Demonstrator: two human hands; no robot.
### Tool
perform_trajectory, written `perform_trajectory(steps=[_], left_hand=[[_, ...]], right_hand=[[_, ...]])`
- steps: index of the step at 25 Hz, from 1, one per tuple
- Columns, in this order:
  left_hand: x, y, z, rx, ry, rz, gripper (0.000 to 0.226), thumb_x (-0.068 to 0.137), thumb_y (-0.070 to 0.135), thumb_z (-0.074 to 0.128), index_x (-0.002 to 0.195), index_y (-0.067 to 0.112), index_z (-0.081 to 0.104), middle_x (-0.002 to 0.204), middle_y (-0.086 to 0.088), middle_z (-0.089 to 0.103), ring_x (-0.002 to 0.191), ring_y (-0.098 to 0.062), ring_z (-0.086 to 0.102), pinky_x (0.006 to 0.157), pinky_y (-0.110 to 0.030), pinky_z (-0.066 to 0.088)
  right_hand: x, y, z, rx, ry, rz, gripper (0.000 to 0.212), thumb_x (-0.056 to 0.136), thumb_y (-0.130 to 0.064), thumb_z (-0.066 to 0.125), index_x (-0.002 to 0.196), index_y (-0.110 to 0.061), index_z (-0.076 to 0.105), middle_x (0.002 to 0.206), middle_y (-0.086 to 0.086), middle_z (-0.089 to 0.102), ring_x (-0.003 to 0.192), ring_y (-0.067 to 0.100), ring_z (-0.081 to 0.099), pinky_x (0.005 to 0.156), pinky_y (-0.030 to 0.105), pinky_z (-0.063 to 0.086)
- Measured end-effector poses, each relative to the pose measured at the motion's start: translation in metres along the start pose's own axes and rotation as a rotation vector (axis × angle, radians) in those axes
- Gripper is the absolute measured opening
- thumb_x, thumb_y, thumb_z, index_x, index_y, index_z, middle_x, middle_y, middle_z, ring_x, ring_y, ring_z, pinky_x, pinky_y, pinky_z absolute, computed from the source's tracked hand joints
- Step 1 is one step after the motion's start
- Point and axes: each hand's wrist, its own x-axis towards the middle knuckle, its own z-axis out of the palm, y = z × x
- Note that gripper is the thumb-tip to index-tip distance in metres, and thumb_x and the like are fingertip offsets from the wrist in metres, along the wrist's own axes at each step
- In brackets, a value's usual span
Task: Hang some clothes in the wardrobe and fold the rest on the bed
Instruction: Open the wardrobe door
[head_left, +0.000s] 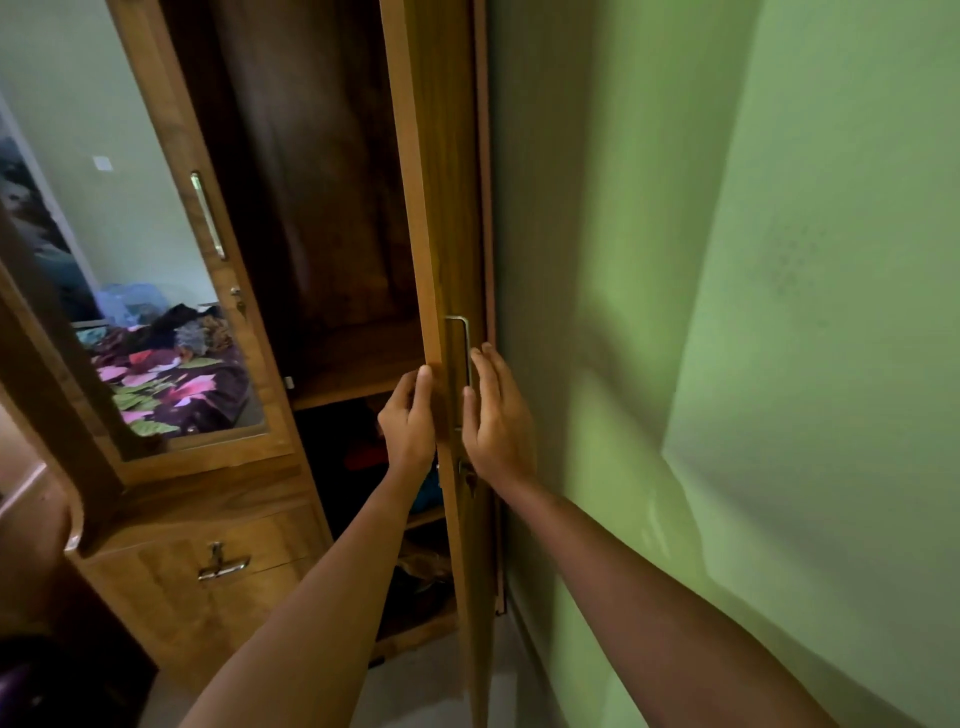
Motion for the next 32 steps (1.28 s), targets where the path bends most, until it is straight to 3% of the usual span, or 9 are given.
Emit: perform_trajectory(steps=[2, 6, 9, 11, 14, 18, 22, 25, 32], left_hand=[[0.001, -0.002, 0.004, -0.067, -0.022, -0.035, 0.028, 0.097, 0.031, 0.045, 0.096, 0.012, 0.065, 0.083, -0.002, 0.065, 0.076, -0.014, 0.063, 0.074, -0.034, 0.054], [0.002, -0.003, 0.030, -0.118, -0.139, -0.079, 0.026, 0.097, 0.030, 0.046, 0.094, 0.018, 0.068, 0.091, -0.008, 0.069, 0.090, -0.027, 0.066, 0.081, -0.045, 0.055], [0.002, -0.003, 0.054, -0.076, -0.197, -0.055, 0.021, 0.098, 0.020, 0.047, 0.100, 0.009, 0.065, 0.091, -0.007, 0.068, 0.085, -0.021, 0.066, 0.079, -0.038, 0.054], [0.003, -0.009, 0.069, -0.060, -0.235, -0.070, 0.024, 0.099, 0.012, 0.043, 0.109, 0.001, 0.062, 0.100, -0.011, 0.066, 0.092, -0.026, 0.064, 0.078, -0.031, 0.054], [0.004, -0.019, 0.092, -0.070, -0.280, -0.127, 0.031, 0.100, 0.012, 0.039, 0.121, -0.001, 0.057, 0.114, -0.011, 0.063, 0.107, -0.028, 0.060, 0.087, -0.031, 0.052], [0.004, -0.022, 0.113, -0.131, -0.359, -0.210, 0.036, 0.100, 0.036, 0.039, 0.125, 0.019, 0.057, 0.119, -0.001, 0.062, 0.114, -0.018, 0.057, 0.103, -0.042, 0.044], [0.013, -0.026, 0.118, -0.039, -0.315, -0.219, 0.040, 0.099, 0.038, 0.040, 0.129, 0.017, 0.055, 0.126, -0.006, 0.060, 0.116, -0.021, 0.056, 0.103, -0.045, 0.044], [0.015, -0.022, 0.115, 0.062, -0.397, -0.153, 0.037, 0.101, 0.028, 0.040, 0.130, 0.011, 0.054, 0.126, -0.008, 0.059, 0.109, -0.011, 0.053, 0.098, -0.031, 0.044], [0.010, -0.017, 0.112, 0.254, -0.443, -0.066, 0.029, 0.097, 0.019, 0.048, 0.121, 0.009, 0.060, 0.113, -0.006, 0.064, 0.096, -0.012, 0.057, 0.073, -0.014, 0.038]], right_hand=[[0.017, 0.001, -0.010, -0.088, -0.034, -0.183, 0.041, 0.097, -0.016, 0.046, 0.137, -0.007, 0.042, 0.142, 0.016, 0.046, 0.132, 0.028, 0.043, 0.109, 0.037, 0.034], [0.047, 0.015, -0.041, -0.359, -0.042, -0.405, 0.045, 0.093, -0.014, 0.050, 0.137, -0.005, 0.045, 0.146, 0.020, 0.039, 0.138, 0.031, 0.032, 0.117, 0.046, 0.019], [0.056, 0.032, -0.060, -0.593, -0.096, -0.603, 0.050, 0.090, -0.013, 0.051, 0.138, -0.003, 0.042, 0.148, 0.015, 0.038, 0.140, 0.029, 0.029, 0.117, 0.046, 0.014], [0.055, 0.033, -0.062, -0.737, -0.226, -0.709, 0.044, 0.089, -0.013, 0.046, 0.131, -0.001, 0.051, 0.147, 0.016, 0.040, 0.140, 0.028, 0.030, 0.118, 0.043, 0.013], [0.060, 0.034, -0.071, -1.021, -0.406, -0.559, 0.042, 0.093, -0.020, 0.036, 0.122, -0.004, 0.062, 0.144, 0.018, 0.043, 0.142, 0.031, 0.026, 0.118, 0.043, 0.006], [0.069, 0.054, -0.086, -1.212, -0.509, -0.475, 0.048, 0.101, -0.029, 0.029, 0.136, -0.002, 0.046, 0.154, 0.021, 0.023, 0.146, 0.032, 0.007, 0.112, 0.039, -0.014], [0.067, 0.060, -0.082, -1.243, -0.534, -0.471, 0.041, 0.094, -0.038, 0.045, 0.115, -0.013, 0.068, 0.137, 0.011, 0.053, 0.137, 0.027, 0.037, 0.116, 0.039, 0.010], [0.067, 0.069, -0.077, -1.215, -0.488, -0.449, 0.036, 0.087, -0.036, 0.056, 0.108, -0.011, 0.071, 0.132, 0.013, 0.057, 0.132, 0.028, 0.044, 0.115, 0.039, 0.021], [0.061, 0.080, -0.086, -1.208, -0.474, -0.506, 0.042, 0.090, -0.028, 0.040, 0.112, -0.008, 0.069, 0.137, 0.016, 0.052, 0.134, 0.029, 0.042, 0.116, 0.039, 0.017]])
